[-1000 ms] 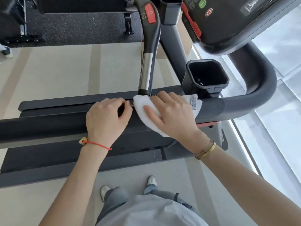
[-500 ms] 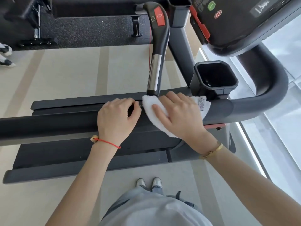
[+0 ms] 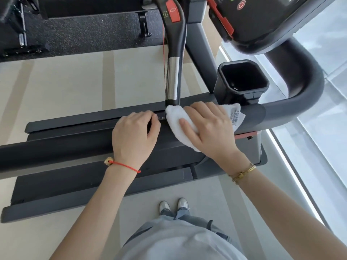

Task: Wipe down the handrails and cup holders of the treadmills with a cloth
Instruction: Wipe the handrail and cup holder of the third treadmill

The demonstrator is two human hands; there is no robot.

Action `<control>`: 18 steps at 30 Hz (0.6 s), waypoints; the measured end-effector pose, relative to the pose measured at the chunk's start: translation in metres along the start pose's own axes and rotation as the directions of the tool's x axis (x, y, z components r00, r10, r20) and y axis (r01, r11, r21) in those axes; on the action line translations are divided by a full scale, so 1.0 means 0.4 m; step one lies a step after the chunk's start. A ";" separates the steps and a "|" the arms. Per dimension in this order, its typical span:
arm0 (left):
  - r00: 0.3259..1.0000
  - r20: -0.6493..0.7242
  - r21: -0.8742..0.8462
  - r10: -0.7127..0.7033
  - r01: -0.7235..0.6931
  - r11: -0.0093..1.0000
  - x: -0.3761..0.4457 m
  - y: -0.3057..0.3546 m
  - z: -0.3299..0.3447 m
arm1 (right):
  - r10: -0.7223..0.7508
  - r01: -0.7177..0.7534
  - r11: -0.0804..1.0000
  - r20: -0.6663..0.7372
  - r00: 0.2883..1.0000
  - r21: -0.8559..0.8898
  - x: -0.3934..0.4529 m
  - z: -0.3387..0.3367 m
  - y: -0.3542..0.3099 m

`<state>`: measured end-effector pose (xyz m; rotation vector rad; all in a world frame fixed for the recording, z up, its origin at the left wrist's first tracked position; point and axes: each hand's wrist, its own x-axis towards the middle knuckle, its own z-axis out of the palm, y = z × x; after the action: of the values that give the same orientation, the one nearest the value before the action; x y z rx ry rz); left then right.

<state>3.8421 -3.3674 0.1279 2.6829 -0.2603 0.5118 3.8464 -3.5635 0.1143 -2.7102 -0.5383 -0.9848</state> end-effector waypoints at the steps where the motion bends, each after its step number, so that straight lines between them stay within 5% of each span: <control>1: 1.000 0.006 -0.029 0.023 -0.023 0.999 0.000 0.001 -0.002 | -0.014 0.014 1.000 -0.003 1.000 -0.006 -0.007 -0.004 0.011; 11: 0.989 0.054 -0.251 0.140 -0.122 0.960 0.013 0.096 0.018 | 0.055 -0.059 0.993 -0.036 0.998 -0.106 -0.077 -0.060 0.184; 18: 0.986 0.075 -0.296 0.149 -0.121 0.948 0.058 0.197 0.068 | 0.047 -0.045 0.998 -0.038 0.998 0.041 -0.089 -0.091 0.274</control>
<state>3.8520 -3.4526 0.1407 2.4151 -0.5091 0.3522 3.8445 -3.6841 0.1109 -2.6504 -0.4810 -1.0013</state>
